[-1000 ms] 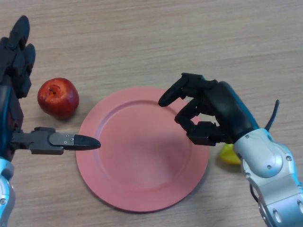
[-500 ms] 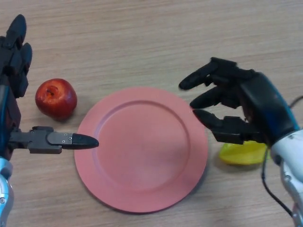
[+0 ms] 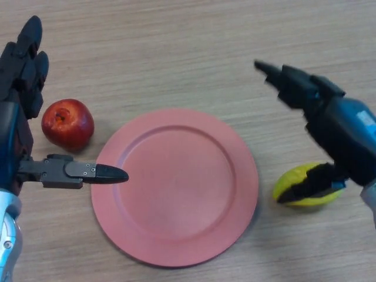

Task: Pick up the yellow starfruit and place it on the plate

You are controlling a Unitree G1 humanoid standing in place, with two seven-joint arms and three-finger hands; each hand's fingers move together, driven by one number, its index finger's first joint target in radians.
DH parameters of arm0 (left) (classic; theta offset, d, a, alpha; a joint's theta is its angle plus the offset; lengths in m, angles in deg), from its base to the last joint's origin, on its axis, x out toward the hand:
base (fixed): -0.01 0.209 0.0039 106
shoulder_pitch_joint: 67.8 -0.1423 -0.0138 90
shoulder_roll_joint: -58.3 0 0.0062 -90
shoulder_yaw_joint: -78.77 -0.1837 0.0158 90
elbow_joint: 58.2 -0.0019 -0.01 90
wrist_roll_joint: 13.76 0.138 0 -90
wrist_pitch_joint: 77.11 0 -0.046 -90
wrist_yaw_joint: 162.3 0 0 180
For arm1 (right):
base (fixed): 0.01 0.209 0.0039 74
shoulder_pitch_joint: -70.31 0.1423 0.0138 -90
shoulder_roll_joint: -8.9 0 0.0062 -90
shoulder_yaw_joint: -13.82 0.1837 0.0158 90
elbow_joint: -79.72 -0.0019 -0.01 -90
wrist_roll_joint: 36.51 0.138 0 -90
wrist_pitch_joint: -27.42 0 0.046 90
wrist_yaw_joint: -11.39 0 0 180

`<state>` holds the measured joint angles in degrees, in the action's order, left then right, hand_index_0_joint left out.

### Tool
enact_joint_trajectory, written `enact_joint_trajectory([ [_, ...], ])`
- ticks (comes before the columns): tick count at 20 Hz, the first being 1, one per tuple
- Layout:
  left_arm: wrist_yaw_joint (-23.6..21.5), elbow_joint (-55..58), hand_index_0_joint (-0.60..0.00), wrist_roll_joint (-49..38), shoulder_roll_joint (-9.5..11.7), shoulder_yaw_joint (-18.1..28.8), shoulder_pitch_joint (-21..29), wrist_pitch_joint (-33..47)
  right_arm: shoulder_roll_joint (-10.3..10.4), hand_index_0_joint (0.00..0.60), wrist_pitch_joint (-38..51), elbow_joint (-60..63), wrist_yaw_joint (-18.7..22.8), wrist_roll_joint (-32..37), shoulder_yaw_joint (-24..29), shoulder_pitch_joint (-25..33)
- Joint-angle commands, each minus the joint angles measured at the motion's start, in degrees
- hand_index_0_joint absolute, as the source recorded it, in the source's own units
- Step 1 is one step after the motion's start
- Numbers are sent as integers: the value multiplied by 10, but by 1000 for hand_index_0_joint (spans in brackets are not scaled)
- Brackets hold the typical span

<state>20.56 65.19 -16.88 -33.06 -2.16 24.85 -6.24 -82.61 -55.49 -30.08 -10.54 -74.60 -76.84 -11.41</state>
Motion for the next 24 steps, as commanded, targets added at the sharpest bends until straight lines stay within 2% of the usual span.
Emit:
enact_joint_trajectory([
  [1, -10, 15, 0, 13, 12, 18, 17, 72, -30, 0, 96, 4, 37, -49, 50, 18],
  [2, -13, 11, 0, 11, 11, 17, 16, 76, -37, 0, 126, 32, 44, -82, 55, 21],
  [6, -14, 15, 0, 2, 11, 18, 15, 76, -46, 0, 134, 82, 27, -96, 59, 29],
  [8, -14, 16, 0, 5, 13, 18, 17, 74, -56, 0, 148, 112, 40, -113, 65, 32],
  [11, -8, 15, 0, 7, 14, 21, 14, 78, -63, 0, 147, 141, 38, -117, 68, 36],
  [16, -10, 9, 0, 4, 18, 26, 23, 75, -74, 0, 157, 231, 88, -122, 66, 56],
  [20, -7, 16, 0, 2, 14, 20, 16, 66, -84, 0, 169, 302, 122, -137, 56, 80],
  [21, -7, 16, 0, 2, 14, 21, 15, 67, -85, 49, 170, 306, 125, -142, 55, 82],
  [22, -6, 17, 0, 1, 14, 22, 14, 67, -86, 200, 170, 307, 126, -145, 55, 82],
  [23, -6, 17, 0, 1, 14, 23, 13, 67, -86, 300, 168, 307, 125, -147, 55, 83],
  [24, -4, 18, 0, 3, 15, 26, 11, 69, -86, 450, 163, 308, 126, -151, 55, 86],
])
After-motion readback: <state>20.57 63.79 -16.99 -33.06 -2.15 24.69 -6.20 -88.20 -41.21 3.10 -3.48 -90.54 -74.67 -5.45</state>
